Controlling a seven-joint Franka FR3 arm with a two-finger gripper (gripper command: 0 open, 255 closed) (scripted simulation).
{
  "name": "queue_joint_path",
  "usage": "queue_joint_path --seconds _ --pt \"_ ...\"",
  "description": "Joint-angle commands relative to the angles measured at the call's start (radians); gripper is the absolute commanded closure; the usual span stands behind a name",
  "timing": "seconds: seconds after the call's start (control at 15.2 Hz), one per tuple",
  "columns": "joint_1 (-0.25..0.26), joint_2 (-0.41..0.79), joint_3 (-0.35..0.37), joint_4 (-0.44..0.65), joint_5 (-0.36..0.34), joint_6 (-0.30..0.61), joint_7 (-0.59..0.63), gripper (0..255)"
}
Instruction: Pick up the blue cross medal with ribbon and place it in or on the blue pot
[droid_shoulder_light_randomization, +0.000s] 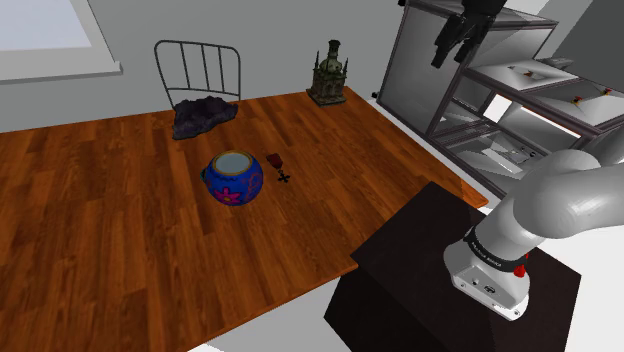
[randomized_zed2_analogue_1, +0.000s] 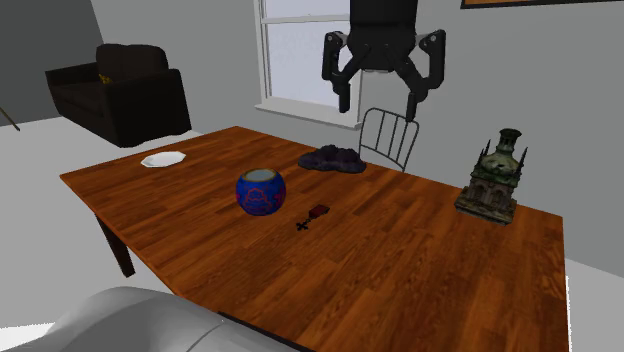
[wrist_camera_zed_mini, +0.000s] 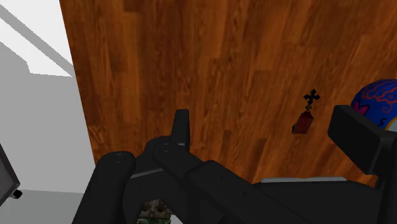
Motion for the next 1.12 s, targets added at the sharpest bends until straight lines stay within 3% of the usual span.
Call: queue_joint_path --seconds 0.0,0.53,1.06 --pt "0.000 0.000 0.000 0.000 0.000 0.000 0.000 0" --pt "0.026 0.141 0.077 -0.111 0.045 0.254 0.111 0" --pt "0.047 0.368 0.154 -0.130 0.066 0.505 0.221 0"
